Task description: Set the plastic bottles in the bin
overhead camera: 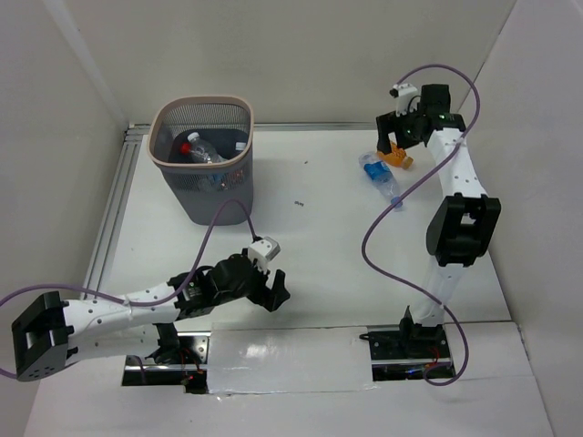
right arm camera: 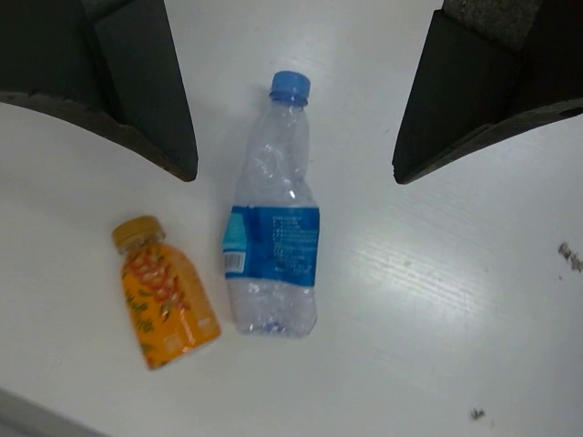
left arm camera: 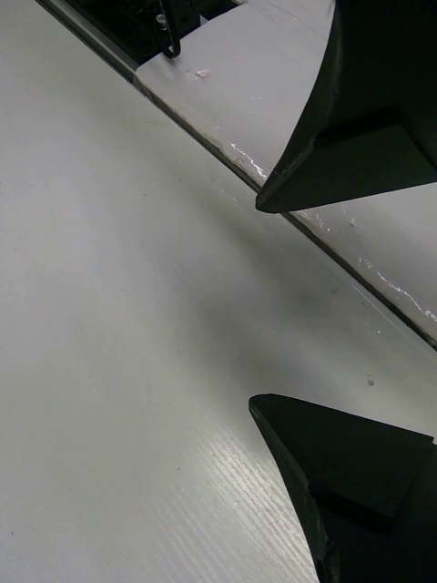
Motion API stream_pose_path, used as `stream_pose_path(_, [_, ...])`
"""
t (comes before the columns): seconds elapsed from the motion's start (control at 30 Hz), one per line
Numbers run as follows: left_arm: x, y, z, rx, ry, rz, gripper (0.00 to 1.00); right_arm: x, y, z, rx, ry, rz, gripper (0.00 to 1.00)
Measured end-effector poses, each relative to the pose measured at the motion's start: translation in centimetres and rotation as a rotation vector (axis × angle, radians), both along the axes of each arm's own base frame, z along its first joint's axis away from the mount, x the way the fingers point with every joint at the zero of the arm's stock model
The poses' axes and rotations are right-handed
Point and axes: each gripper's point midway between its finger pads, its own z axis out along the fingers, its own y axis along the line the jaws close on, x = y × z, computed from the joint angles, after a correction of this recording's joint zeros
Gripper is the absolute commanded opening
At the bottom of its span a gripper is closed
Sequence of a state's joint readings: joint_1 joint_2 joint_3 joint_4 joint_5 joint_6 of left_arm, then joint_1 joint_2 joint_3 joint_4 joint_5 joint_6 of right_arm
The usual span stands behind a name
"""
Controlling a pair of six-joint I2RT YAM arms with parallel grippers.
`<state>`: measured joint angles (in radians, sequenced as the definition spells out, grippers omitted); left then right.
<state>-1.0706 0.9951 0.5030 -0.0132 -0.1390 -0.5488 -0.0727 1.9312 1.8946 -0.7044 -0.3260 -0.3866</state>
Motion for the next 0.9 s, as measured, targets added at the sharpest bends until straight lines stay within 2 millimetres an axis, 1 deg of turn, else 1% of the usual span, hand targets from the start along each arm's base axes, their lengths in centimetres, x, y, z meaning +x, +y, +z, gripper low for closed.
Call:
stream_pose_path(0.07, [0.0, -0.1, -0.1, 0.004, 0.004, -0.004, 0.93, -0.7, 0.0, -1.8, 0.0, 0.053, 0.003, 0.96])
stream_pose_path(0.17, [0.0, -0.2, 0.1, 0.0, 0.001, -0.007, 0.93, -1.7, 0.1, -5.1, 0.002, 0.139, 0.005, 0.99])
stream_pose_path(0.27, [0.1, -0.4, 0.4, -0.011, -0.005, -0.007, 0.93, -2.7, -0.1, -8.7, -0.002, 0.226, 0.0, 0.99])
stream_pose_path(0.37, [0.1, -0.5, 0.4, -0.014, -0.006, -0.008, 0.93, -3.7, -0.3, -11.6, -0.009, 0.298, -0.006, 0.99])
stream_pose_path(0.47, [0.2, -0.5, 0.3, -0.009, -0.003, -0.008, 0.93, -4.1, -0.5, -13.2, -0.019, 0.333, -0.016, 0.99])
stream_pose_path(0.53, [0.2, -0.6, 0.2, -0.003, -0.003, -0.01, 0.93, -3.9, -0.7, -13.6, -0.029, 0.336, -0.023, 0.99])
stream_pose_path(0.67, [0.4, -0.8, 0.6, -0.001, -0.016, -0.018, 0.93, -3.6, -1.2, -14.9, -0.049, 0.344, -0.039, 0.99])
stream_pose_path(0.7, [0.4, -0.8, 0.7, -0.001, -0.017, -0.019, 0.93, -3.6, -1.3, -15.6, -0.053, 0.355, -0.042, 0.99])
stream_pose_path(0.73, [0.4, -0.9, 0.8, -0.001, -0.017, -0.019, 0.93, -3.7, -1.3, -15.8, -0.054, 0.358, -0.043, 0.99])
stream_pose_path(0.8, [0.4, -0.9, 0.9, -0.003, -0.018, -0.02, 0.93, -3.9, -1.4, -16.8, -0.059, 0.379, -0.046, 0.99])
stream_pose_path(0.9, [0.4, -1.0, 1.0, -0.003, -0.018, -0.02, 0.93, -4.3, -1.5, -18.1, -0.064, 0.404, -0.049, 0.91])
